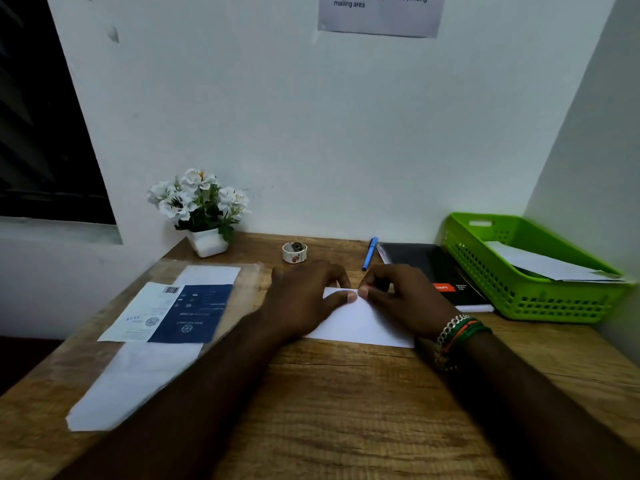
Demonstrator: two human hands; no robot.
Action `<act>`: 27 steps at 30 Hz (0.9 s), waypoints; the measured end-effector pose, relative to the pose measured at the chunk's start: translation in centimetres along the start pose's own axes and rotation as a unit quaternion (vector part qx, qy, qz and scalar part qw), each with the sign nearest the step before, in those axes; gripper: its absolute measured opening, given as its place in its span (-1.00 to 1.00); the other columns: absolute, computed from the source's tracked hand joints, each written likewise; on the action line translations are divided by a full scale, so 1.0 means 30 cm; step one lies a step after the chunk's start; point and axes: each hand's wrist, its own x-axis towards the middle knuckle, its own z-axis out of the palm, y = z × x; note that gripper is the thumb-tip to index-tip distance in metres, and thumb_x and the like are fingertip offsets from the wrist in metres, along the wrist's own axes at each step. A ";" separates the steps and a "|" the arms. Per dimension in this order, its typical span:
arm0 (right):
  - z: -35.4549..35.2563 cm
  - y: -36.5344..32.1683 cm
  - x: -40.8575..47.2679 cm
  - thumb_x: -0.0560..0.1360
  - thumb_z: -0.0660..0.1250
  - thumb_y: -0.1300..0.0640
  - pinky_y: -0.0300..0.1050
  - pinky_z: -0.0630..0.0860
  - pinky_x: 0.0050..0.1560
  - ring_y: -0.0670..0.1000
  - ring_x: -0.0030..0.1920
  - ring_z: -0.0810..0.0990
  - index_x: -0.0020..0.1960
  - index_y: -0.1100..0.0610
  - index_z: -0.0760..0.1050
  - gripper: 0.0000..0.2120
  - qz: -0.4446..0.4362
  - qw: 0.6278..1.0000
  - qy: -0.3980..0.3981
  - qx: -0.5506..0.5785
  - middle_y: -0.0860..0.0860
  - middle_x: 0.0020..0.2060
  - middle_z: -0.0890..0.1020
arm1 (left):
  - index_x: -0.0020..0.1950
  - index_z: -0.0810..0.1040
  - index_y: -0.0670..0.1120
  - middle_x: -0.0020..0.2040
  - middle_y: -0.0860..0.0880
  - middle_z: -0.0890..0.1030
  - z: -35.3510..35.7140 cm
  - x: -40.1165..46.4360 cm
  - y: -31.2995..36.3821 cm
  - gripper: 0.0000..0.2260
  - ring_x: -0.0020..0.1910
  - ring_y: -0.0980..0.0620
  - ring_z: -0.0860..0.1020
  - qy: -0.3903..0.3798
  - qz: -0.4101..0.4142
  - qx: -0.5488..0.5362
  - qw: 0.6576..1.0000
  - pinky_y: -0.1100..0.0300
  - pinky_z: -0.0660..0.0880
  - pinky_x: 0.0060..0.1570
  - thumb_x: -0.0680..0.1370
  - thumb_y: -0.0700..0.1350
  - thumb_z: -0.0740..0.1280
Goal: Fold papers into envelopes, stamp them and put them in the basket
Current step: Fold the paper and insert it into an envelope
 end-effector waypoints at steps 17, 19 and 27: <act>-0.043 0.063 0.003 0.54 0.46 0.08 -0.08 0.53 -0.04 -0.18 -0.22 0.58 -0.18 0.12 0.67 -0.84 0.034 0.995 -0.001 0.089 -0.07 -0.26 0.69 | -0.07 0.71 0.05 -0.03 0.09 0.70 -0.093 0.015 -0.148 -0.91 0.02 0.10 0.64 -0.031 -0.090 -0.167 0.981 -0.01 0.58 0.13 0.59 0.02 0.45; -0.042 0.070 0.004 0.52 0.48 0.07 -0.07 0.56 -0.02 -0.14 -0.18 0.62 -0.19 0.09 0.69 -0.86 0.048 0.996 0.006 0.080 -0.06 -0.24 0.72 | -0.04 0.72 0.04 0.00 0.09 0.69 -0.094 0.019 -0.153 -0.93 0.05 0.10 0.62 -0.030 -0.088 -0.152 0.984 0.05 0.55 0.11 0.58 0.00 0.46; -0.088 0.098 -0.010 0.44 0.55 0.14 -0.39 0.37 -0.28 -0.25 -0.24 0.56 -0.24 -0.10 0.65 -0.83 0.092 0.993 0.004 -0.068 -0.15 -0.27 0.65 | -0.13 0.66 0.17 -0.02 0.22 0.65 -0.071 0.016 -0.181 -0.91 0.05 0.21 0.57 -0.035 -0.099 -0.077 0.991 0.10 0.51 0.12 0.51 0.00 0.53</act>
